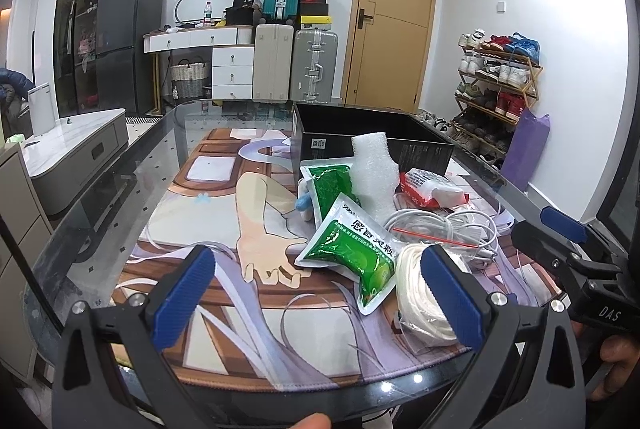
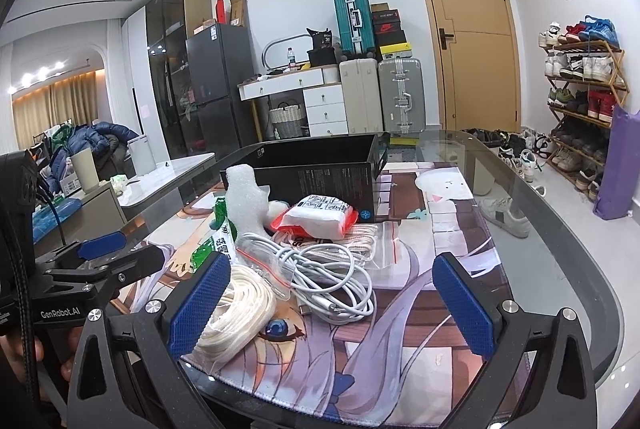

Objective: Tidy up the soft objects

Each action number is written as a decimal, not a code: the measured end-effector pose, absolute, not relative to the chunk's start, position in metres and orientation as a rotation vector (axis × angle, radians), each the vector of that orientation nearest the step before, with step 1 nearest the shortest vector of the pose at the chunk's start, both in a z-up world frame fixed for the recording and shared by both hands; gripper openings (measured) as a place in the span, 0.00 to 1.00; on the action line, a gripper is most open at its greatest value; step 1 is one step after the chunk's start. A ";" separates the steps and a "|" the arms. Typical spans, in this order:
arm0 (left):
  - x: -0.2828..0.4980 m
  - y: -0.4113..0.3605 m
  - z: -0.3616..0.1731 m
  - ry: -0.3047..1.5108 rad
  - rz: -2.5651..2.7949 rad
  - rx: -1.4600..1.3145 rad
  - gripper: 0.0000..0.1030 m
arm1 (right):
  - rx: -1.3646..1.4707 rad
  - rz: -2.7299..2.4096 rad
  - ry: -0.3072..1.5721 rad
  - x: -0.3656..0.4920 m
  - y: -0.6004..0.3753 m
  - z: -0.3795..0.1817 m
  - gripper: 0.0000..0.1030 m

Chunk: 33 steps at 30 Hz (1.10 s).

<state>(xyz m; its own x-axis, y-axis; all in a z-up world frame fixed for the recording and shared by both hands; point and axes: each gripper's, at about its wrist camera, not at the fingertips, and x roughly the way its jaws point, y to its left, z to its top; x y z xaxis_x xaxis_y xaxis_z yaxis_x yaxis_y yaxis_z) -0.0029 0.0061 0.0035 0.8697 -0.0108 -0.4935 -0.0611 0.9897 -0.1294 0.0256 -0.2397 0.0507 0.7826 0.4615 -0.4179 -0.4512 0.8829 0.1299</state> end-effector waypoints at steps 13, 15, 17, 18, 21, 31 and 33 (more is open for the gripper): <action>-0.004 0.005 0.006 0.512 0.020 -0.147 1.00 | 0.011 0.499 0.458 0.024 -0.238 0.050 1.00; -0.003 0.006 0.006 0.511 0.019 -0.152 1.00 | 0.010 0.499 0.457 0.024 -0.237 0.050 1.00; -0.003 0.006 0.006 0.512 0.021 -0.151 1.00 | 0.008 0.500 0.457 0.024 -0.237 0.050 1.00; -0.003 0.006 0.006 0.514 0.022 -0.151 1.00 | 0.009 0.499 0.457 0.024 -0.237 0.050 1.00; -0.003 0.007 0.006 0.514 0.023 -0.152 1.00 | 0.012 0.500 0.458 0.024 -0.237 0.050 1.00; -0.004 0.006 0.005 0.510 0.019 -0.150 1.00 | 0.014 0.500 0.461 0.024 -0.236 0.049 1.00; -0.004 0.006 0.005 0.510 0.018 -0.149 1.00 | 0.015 0.499 0.460 0.023 -0.237 0.049 1.00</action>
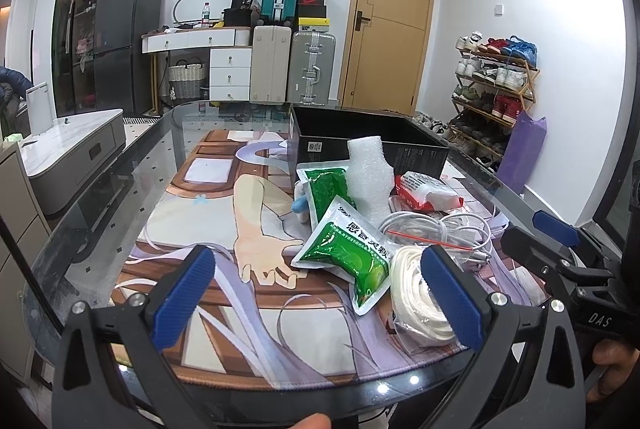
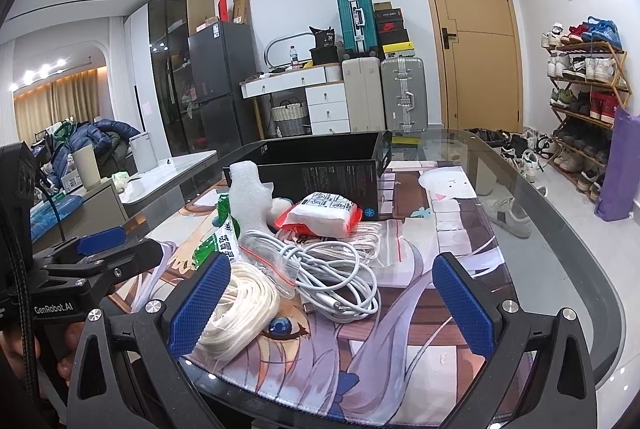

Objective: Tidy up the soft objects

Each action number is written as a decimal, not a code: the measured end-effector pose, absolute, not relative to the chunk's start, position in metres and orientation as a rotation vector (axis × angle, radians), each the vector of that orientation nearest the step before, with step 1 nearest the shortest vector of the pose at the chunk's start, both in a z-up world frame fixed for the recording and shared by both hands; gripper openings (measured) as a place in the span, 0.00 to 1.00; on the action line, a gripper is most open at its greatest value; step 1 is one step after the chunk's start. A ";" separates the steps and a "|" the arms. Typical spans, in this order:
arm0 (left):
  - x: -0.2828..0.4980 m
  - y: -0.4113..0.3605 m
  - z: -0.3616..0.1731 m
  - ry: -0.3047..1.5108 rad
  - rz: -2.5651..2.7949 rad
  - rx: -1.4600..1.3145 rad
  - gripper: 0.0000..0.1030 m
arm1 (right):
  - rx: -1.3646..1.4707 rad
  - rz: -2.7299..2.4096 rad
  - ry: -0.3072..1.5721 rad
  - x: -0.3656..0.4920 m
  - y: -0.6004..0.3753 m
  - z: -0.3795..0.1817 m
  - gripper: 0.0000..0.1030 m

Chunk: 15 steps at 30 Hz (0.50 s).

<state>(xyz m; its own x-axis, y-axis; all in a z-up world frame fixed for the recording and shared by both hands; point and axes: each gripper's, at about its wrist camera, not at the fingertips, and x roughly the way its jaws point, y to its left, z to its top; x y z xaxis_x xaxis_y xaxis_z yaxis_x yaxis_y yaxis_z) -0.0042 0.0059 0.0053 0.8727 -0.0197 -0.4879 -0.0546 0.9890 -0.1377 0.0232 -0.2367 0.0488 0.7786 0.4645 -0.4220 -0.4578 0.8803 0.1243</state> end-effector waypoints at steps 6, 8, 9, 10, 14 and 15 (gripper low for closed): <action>-0.005 0.004 0.006 0.511 0.008 -0.154 1.00 | 0.015 0.498 0.461 0.024 -0.236 0.048 1.00; -0.005 0.004 0.007 0.510 0.007 -0.151 1.00 | 0.016 0.498 0.460 0.024 -0.236 0.048 1.00; -0.006 0.003 0.007 0.509 0.005 -0.151 1.00 | 0.015 0.498 0.461 0.024 -0.236 0.048 1.00; -0.006 0.003 0.007 0.509 0.005 -0.151 1.00 | 0.015 0.496 0.462 0.024 -0.236 0.048 1.00; -0.006 0.004 0.008 0.506 0.004 -0.150 1.00 | 0.016 0.495 0.462 0.024 -0.237 0.048 1.00; -0.006 0.004 0.007 0.507 0.002 -0.152 1.00 | 0.015 0.495 0.458 0.024 -0.237 0.048 1.00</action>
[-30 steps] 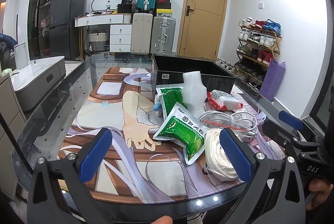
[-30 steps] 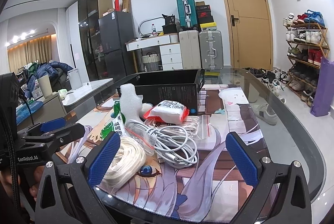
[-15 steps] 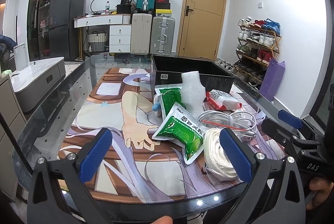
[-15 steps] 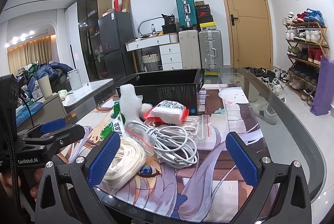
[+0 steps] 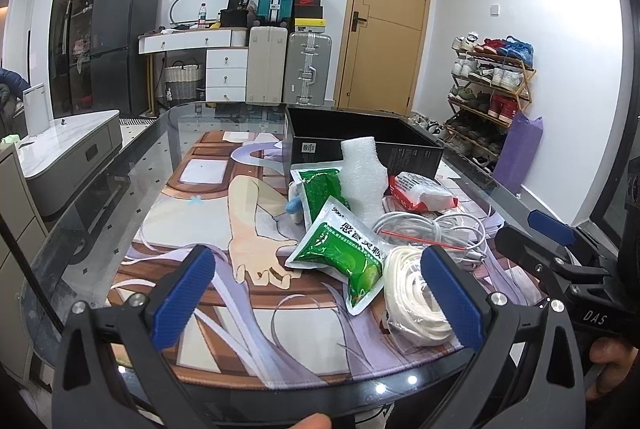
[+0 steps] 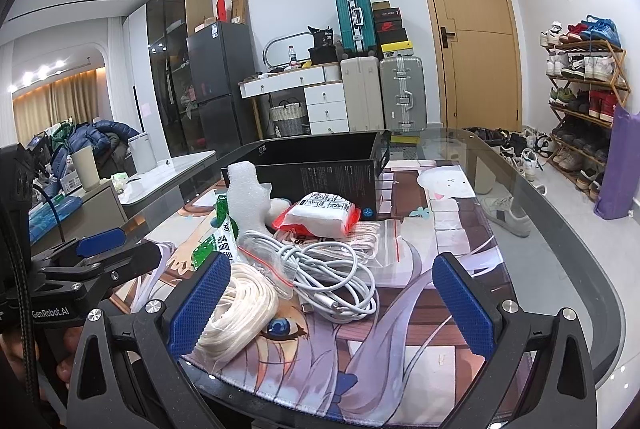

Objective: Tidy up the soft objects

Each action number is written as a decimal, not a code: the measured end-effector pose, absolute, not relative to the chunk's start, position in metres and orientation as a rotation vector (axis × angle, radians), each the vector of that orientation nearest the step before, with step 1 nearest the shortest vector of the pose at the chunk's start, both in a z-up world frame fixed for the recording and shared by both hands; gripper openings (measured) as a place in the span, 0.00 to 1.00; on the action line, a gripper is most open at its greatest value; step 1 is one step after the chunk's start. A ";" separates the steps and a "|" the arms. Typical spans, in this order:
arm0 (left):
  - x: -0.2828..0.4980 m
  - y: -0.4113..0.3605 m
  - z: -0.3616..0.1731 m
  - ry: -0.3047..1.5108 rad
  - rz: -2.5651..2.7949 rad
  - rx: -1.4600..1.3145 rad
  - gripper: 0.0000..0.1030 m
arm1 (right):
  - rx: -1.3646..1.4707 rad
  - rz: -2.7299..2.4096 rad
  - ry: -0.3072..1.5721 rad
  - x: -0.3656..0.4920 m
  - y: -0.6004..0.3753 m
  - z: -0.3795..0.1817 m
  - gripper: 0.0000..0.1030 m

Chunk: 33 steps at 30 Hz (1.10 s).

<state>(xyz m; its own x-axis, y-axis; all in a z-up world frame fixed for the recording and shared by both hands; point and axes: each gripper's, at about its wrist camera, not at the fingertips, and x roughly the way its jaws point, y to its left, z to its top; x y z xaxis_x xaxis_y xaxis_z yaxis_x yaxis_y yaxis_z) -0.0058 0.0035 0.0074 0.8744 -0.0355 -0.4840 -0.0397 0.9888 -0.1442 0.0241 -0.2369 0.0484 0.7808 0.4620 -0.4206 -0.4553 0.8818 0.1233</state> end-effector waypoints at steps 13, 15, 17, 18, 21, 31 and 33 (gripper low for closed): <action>-0.003 -0.001 0.007 0.508 0.004 -0.127 1.00 | 0.030 0.468 0.440 0.025 -0.245 0.055 1.00; -0.004 -0.003 0.007 0.503 -0.005 -0.116 1.00 | 0.036 0.463 0.432 0.025 -0.248 0.056 1.00; -0.003 -0.007 0.007 0.499 -0.017 -0.097 1.00 | 0.040 0.465 0.429 0.025 -0.250 0.058 1.00; -0.003 -0.010 0.006 0.500 -0.025 -0.090 1.00 | 0.041 0.464 0.430 0.025 -0.251 0.057 1.00; 0.000 -0.018 0.005 0.509 -0.060 -0.060 1.00 | 0.052 0.458 0.438 0.027 -0.253 0.057 1.00; 0.000 -0.042 0.000 0.519 -0.109 0.034 1.00 | 0.047 0.411 0.428 0.030 -0.261 0.061 1.00; 0.002 -0.045 -0.001 0.530 -0.123 0.036 1.00 | 0.048 0.410 0.432 0.030 -0.261 0.060 1.00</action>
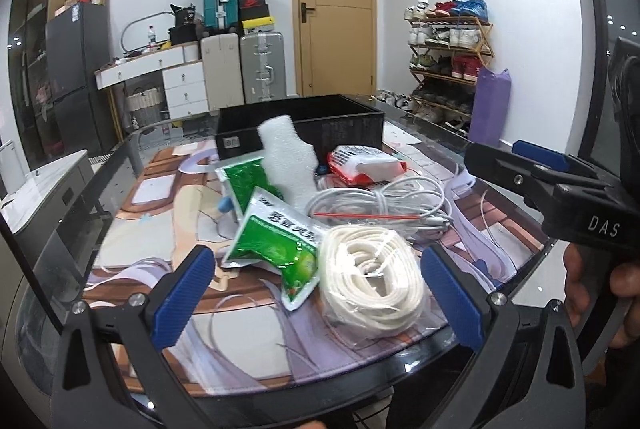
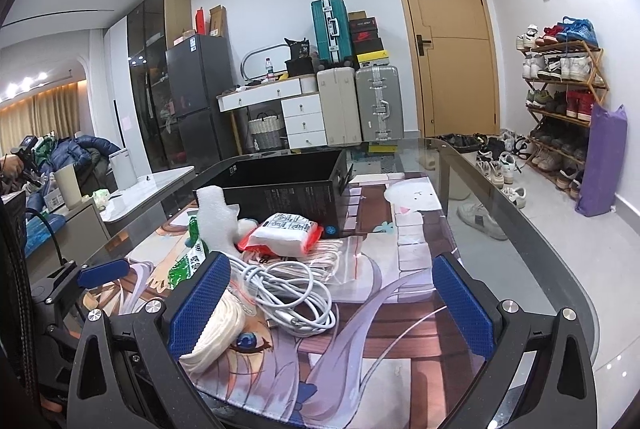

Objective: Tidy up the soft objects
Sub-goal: 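Move the left tool to the bagged white rope bundle and close on it, then lift the rope bag with the left tool while the right tool grasps the white cable coil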

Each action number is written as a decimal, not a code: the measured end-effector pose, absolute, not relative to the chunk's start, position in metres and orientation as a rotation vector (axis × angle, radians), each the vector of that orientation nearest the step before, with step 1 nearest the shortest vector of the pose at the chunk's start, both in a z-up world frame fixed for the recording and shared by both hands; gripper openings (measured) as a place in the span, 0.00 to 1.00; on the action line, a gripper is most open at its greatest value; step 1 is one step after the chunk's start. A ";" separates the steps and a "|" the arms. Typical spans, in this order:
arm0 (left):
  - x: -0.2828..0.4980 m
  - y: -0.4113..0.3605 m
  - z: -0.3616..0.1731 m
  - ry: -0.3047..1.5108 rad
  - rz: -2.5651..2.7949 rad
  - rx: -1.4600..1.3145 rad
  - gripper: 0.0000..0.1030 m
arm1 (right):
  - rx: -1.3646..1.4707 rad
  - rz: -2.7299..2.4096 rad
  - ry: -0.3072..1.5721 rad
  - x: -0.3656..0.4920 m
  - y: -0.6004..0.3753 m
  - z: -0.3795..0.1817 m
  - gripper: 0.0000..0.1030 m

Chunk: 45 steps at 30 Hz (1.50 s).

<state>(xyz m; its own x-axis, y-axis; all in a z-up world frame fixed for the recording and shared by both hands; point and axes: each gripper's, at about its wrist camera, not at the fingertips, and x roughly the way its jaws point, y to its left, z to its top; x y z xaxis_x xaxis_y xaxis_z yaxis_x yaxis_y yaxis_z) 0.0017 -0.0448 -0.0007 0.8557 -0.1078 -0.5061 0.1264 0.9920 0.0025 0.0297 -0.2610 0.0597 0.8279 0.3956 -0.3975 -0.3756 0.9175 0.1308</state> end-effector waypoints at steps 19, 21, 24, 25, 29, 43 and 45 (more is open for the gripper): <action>0.005 -0.081 -0.016 0.599 -0.217 0.152 0.58 | 0.025 0.415 0.457 0.031 -0.256 0.056 1.00; 0.006 -0.081 -0.017 0.614 -0.224 0.139 0.52 | 0.025 0.416 0.455 0.032 -0.256 0.056 1.00; 0.004 -0.078 -0.017 0.613 -0.236 0.120 0.42 | 0.023 0.414 0.443 0.030 -0.256 0.057 1.00; 0.003 -0.076 -0.015 0.611 -0.239 0.106 0.38 | 0.023 0.413 0.442 0.030 -0.255 0.057 1.00; -0.001 -0.067 -0.006 0.589 -0.254 0.045 0.35 | 0.025 0.410 0.443 0.029 -0.255 0.057 1.00; -0.009 -0.029 0.021 0.526 -0.186 0.006 0.24 | -0.021 0.426 0.440 0.026 -0.246 0.058 1.00; -0.005 -0.031 0.012 0.568 -0.191 0.023 0.24 | -0.028 0.425 0.440 0.026 -0.245 0.058 0.99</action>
<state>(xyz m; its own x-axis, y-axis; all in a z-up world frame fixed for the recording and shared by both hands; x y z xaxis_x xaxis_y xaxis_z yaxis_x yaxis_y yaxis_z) -0.0054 -0.0307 0.0121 0.8255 -0.1737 -0.5370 0.1865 0.9820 -0.0310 0.0259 -0.2451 0.0575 0.8187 0.3931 -0.4186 -0.4052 0.9120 0.0639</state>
